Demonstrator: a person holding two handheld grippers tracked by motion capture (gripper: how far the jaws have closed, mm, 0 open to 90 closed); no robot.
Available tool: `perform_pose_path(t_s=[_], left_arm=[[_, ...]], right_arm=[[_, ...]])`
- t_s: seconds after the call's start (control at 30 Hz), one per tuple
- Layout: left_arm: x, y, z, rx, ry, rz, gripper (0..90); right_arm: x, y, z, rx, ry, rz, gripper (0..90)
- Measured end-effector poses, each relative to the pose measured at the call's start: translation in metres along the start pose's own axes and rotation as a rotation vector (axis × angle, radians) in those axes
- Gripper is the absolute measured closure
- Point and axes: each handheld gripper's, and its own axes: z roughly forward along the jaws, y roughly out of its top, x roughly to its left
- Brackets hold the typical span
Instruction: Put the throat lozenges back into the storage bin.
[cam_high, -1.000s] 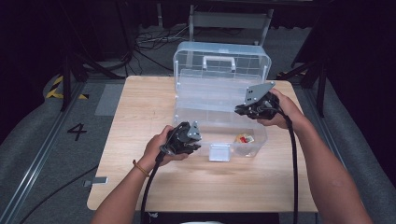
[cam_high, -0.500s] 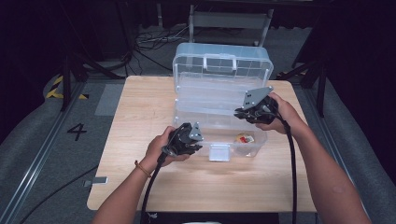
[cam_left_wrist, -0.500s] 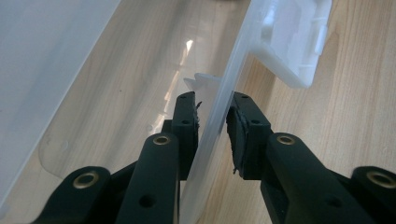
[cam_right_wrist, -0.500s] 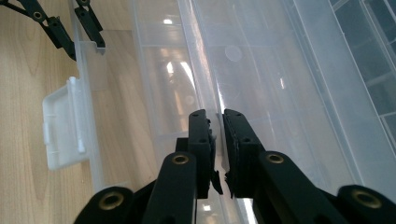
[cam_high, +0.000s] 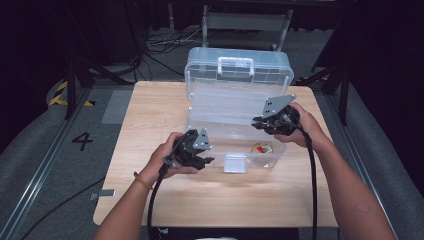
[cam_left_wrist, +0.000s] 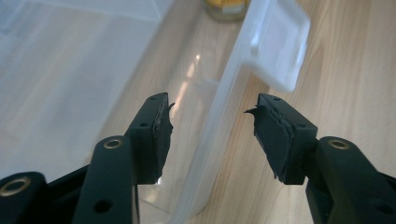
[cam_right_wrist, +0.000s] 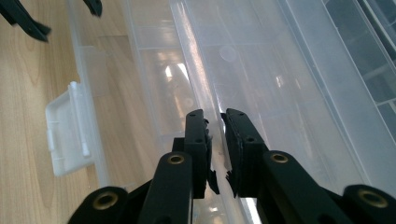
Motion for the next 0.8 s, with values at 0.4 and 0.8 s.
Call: perform_pose_path(t_s=[0.4,0.8], left_arm=[[0.009,-0.007,-0.027,-0.075,0.121,-0.050,38.5],[0.043,-0.036,-0.059,-0.158,0.246,-0.253,50.7]], right_arm=[[0.003,0.000,0.000,-0.001,-0.028,0.000,78.1],[0.007,-0.002,0.001,-0.005,-0.058,0.011,75.7]])
